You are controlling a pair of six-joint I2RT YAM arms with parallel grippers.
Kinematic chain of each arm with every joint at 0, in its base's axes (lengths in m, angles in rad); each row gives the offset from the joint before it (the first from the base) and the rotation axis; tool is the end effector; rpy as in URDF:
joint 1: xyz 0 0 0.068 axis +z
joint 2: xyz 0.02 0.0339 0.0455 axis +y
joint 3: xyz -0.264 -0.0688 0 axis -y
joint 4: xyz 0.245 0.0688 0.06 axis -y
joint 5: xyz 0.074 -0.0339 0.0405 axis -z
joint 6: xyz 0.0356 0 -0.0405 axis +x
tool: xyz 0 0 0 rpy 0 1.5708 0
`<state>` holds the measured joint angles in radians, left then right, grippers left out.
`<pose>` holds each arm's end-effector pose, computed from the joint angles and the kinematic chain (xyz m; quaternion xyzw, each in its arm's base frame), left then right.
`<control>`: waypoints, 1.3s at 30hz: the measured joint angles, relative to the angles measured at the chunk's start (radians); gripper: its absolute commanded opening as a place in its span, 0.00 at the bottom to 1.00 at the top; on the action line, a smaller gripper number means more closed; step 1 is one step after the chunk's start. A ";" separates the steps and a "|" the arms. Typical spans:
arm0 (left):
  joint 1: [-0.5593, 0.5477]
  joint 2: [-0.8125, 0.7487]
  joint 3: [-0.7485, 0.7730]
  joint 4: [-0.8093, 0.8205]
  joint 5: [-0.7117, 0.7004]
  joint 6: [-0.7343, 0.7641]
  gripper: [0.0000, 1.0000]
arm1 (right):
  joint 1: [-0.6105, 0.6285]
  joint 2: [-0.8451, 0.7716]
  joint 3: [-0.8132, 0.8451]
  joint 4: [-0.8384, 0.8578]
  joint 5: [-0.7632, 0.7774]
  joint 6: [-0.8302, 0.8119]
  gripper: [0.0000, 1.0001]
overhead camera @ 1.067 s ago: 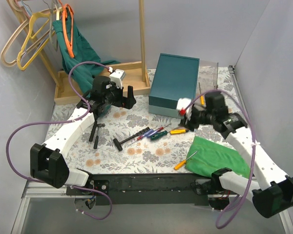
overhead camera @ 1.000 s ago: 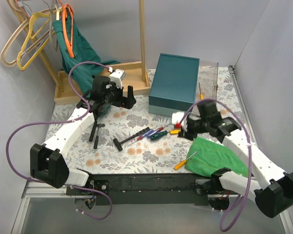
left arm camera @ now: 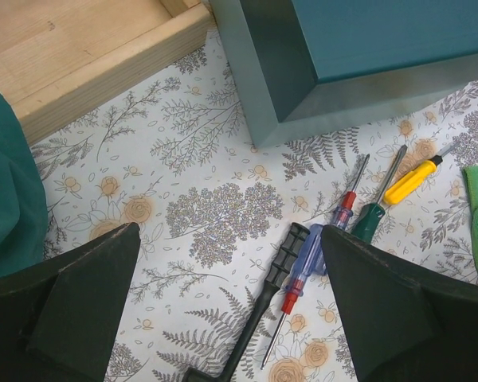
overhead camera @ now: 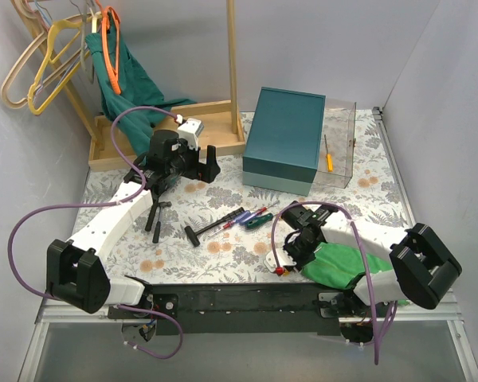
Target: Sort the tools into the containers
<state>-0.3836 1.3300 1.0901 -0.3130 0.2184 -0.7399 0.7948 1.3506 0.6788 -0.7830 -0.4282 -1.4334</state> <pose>0.2770 -0.1201 0.3128 -0.1016 0.8637 -0.3385 0.3592 0.1322 0.1558 0.1599 -0.8810 0.4191 0.1836 0.1204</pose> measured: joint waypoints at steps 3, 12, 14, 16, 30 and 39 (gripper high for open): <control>0.000 0.002 0.000 0.001 0.000 0.000 0.98 | 0.000 0.001 0.007 0.002 0.003 0.014 0.01; 0.000 0.058 0.026 0.001 0.005 0.000 0.98 | -0.048 -0.048 0.369 -0.046 -0.008 0.187 0.01; 0.000 0.079 0.038 0.005 0.007 -0.001 0.98 | -0.101 -0.062 0.492 -0.007 -0.046 0.282 0.01; 0.000 0.100 0.047 0.008 0.007 -0.007 0.98 | -0.180 -0.066 0.590 0.024 -0.091 0.404 0.01; -0.008 0.202 0.146 0.004 0.025 -0.050 0.98 | -0.644 0.093 0.711 0.494 0.116 1.302 0.01; -0.012 0.198 0.146 -0.006 0.015 -0.049 0.98 | -0.696 0.296 0.812 0.545 0.377 1.403 0.47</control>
<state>-0.3958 1.5280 1.2366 -0.3191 0.2337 -0.7891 0.0990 1.6466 1.4906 -0.2379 -0.0513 -0.0303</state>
